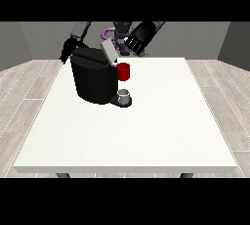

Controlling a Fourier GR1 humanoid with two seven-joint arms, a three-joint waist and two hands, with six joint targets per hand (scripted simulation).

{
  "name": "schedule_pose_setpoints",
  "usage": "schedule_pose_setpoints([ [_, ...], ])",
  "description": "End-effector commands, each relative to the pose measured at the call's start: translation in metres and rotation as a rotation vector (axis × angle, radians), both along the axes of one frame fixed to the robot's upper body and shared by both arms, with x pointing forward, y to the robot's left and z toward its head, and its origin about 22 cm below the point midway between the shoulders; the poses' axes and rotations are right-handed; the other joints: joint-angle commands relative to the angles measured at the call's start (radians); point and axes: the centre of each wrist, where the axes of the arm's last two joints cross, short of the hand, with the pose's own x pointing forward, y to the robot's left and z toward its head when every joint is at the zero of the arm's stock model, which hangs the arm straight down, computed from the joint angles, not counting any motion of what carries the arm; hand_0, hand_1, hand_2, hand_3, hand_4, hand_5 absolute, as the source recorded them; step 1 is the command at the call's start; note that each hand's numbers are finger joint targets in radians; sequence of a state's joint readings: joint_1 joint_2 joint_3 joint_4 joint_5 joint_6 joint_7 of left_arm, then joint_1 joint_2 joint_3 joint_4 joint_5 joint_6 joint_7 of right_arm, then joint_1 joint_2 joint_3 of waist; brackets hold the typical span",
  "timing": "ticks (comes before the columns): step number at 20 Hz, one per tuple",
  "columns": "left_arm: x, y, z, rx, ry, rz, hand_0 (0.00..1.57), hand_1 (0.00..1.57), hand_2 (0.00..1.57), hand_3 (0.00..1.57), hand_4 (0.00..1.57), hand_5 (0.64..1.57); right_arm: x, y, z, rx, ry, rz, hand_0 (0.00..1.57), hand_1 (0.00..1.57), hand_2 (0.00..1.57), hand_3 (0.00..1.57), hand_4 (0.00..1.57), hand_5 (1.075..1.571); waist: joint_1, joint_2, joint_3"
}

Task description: Insert the coffee pod into the coffee machine and close the lid

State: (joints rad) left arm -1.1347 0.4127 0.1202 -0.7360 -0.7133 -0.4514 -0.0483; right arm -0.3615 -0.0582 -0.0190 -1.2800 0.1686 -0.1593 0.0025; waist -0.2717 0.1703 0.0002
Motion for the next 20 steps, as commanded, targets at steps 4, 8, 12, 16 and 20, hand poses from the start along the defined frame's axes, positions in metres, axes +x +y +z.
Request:
schedule_pose_setpoints([
  [4,0.003,-0.027,0.033,0.007,-0.058,-0.029,1.26,1.26,1.3,1.24,0.49,1.571,0.017,0.001,0.015,0.012,-0.068,-0.042,0.0,0.0,0.0,0.0,0.0,1.571,0.008,0.086,0.0004],
  [8,0.001,0.027,0.036,0.002,-0.059,0.032,1.19,1.19,1.27,1.23,0.47,1.571,0.004,0.02,0.026,0.001,-0.074,0.03,0.0,0.0,0.0,0.0,0.1,1.571,-0.058,0.086,-0.0005],
  [12,0.003,0.005,0.046,0.023,-0.099,0.002,1.2,1.2,1.26,1.23,0.46,1.571,0.027,-0.004,0.046,-0.001,-0.103,-0.03,0.0,0.0,0.0,0.0,0.0,1.571,-0.012,0.15,0.0],
  [16,0.007,-0.012,0.027,0.004,-0.043,-0.014,1.25,1.25,1.29,1.22,0.43,1.571,0.018,-0.004,0.027,0.001,-0.061,-0.027,0.0,0.0,0.0,0.0,0.15,1.571,-0.021,0.103,0.0001],
  [20,0.005,-0.001,0.054,0.005,-0.073,-0.002,1.19,1.19,1.23,1.2,0.44,1.571,0.025,-0.006,0.035,0.001,-0.108,-0.016,0.0,0.0,0.0,0.0,0.04,1.571,-0.03,0.158,0.0001],
])
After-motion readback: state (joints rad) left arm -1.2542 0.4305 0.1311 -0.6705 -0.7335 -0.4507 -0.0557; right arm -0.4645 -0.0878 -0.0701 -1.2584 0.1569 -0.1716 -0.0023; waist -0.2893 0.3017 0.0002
